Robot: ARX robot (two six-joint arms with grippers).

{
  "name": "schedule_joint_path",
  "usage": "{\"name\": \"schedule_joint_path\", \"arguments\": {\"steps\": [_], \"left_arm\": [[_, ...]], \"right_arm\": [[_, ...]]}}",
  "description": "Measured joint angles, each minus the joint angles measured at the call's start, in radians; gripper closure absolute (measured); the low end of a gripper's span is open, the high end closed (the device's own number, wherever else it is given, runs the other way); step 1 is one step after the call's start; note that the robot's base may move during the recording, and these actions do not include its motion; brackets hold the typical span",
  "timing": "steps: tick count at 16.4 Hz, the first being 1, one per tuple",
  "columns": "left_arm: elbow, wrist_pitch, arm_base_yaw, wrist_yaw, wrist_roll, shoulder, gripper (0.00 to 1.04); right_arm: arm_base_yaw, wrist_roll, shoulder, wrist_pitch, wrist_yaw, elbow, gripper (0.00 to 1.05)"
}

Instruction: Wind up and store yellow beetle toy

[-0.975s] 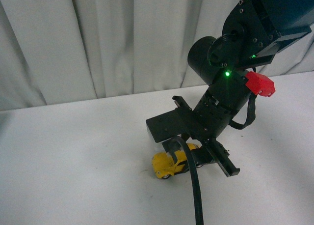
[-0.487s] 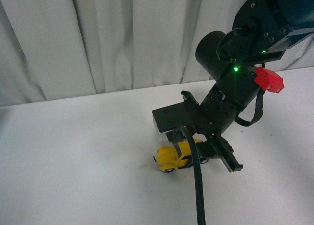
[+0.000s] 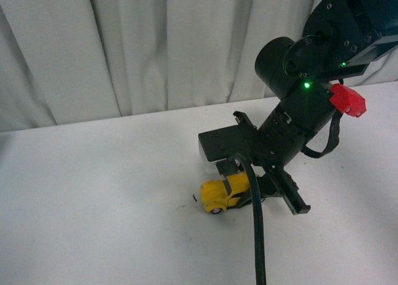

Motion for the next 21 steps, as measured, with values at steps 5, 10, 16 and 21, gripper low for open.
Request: {"name": "schedule_joint_path", "arguments": {"steps": [5, 10, 16, 21], "left_arm": [[0.0, 0.0, 0.0, 0.0, 0.0, 0.0, 0.07], [0.0, 0.0, 0.0, 0.0, 0.0, 0.0, 0.07], [0.0, 0.0, 0.0, 0.0, 0.0, 0.0, 0.07], [0.0, 0.0, 0.0, 0.0, 0.0, 0.0, 0.07]], "right_arm": [[-0.015, 0.004, -0.009, 0.034, -0.014, -0.03, 0.62], [-0.05, 0.004, -0.034, 0.057, -0.011, -0.078, 0.62], [-0.101, 0.003, -0.065, 0.091, -0.015, -0.147, 0.62], [-0.217, -0.042, -0.13, 0.131, -0.055, -0.288, 0.62]]}}
